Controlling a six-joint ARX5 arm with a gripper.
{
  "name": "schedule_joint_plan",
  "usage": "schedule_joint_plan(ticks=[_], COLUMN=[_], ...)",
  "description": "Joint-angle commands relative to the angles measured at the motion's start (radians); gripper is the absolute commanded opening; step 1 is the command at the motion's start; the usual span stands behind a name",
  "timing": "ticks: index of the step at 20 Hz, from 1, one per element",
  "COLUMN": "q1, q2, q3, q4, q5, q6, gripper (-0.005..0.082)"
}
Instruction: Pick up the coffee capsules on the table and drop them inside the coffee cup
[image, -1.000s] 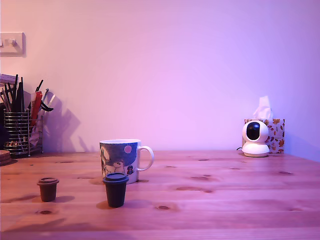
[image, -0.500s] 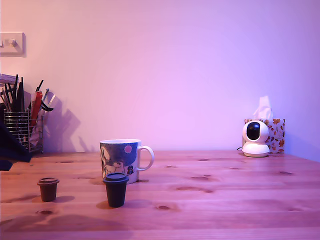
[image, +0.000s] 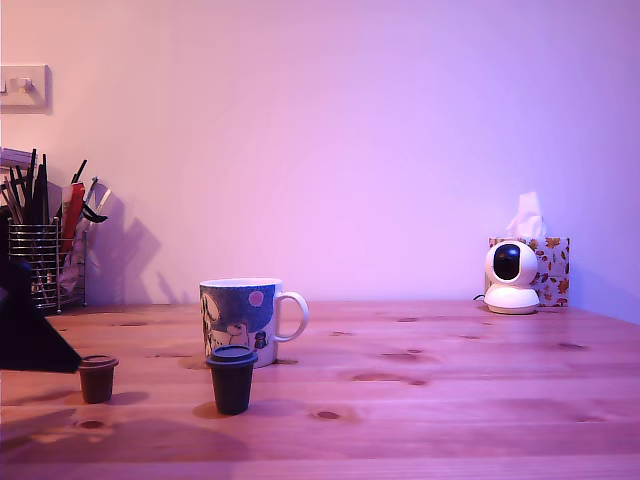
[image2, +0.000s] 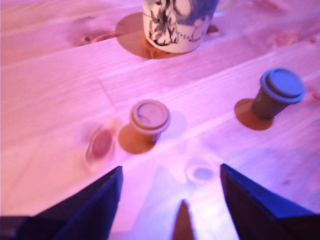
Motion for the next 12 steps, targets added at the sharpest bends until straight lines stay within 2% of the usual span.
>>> schedule_joint_plan(ticks=[1, 12], q1=[-0.003, -0.003], q2=[0.055, 0.369], q3=[0.006, 0.011], q4=[0.045, 0.429], q5=[-0.014, -0.006], q6=[0.02, 0.02], gripper=[0.0625, 0.0624])
